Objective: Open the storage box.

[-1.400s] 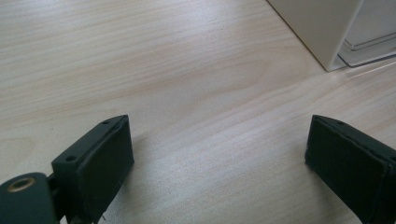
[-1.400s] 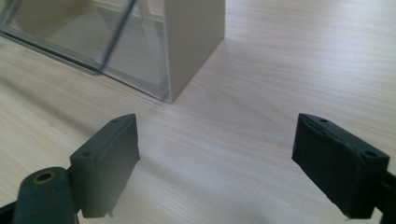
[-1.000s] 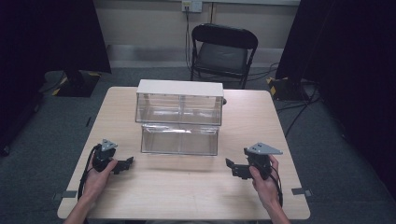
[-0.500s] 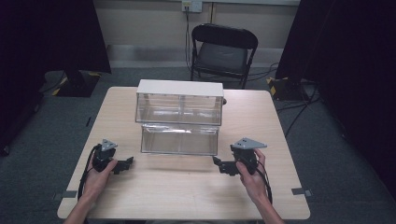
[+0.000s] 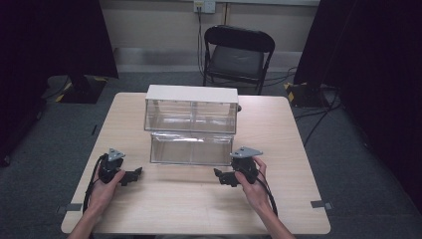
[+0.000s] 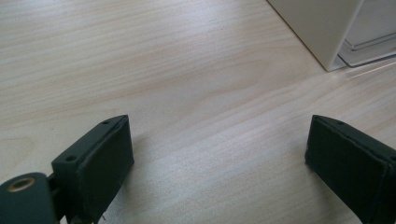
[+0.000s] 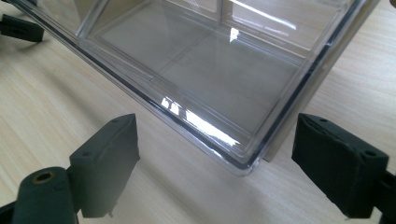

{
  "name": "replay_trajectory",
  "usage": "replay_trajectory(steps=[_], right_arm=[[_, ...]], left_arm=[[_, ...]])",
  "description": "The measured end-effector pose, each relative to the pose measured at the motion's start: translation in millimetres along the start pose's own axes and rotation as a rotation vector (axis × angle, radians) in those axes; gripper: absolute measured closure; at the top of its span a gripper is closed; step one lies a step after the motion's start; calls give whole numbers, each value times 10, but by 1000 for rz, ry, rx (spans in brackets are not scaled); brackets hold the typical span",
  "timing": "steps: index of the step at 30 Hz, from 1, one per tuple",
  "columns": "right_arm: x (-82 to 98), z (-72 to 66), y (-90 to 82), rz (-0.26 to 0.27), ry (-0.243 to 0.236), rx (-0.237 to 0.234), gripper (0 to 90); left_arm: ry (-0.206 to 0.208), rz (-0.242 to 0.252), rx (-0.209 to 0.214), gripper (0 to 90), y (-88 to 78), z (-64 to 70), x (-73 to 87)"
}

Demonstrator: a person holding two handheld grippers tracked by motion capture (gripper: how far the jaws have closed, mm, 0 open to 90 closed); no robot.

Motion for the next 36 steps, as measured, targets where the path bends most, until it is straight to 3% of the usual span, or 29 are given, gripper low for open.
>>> replay_trajectory(steps=[13,27,33,36], right_arm=[[25,17,211,-13,32,40,140],[25,8,213,0,41,45,129],[-3,6,172,14,51,20,97],[-12,-12,160,20,34,34,99]], left_arm=[[0,0,0,71,0,0,0],[0,0,0,71,0,0,0],[1,0,0,71,0,-1,-1],[1,0,0,71,0,0,0]])
Point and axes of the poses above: each handheld gripper's, and its own axes: y roughly forward along the jaws, x roughly out of its underside, z roughly to its right, the point moved 3 cm from there along y, roughly forward along the jaws
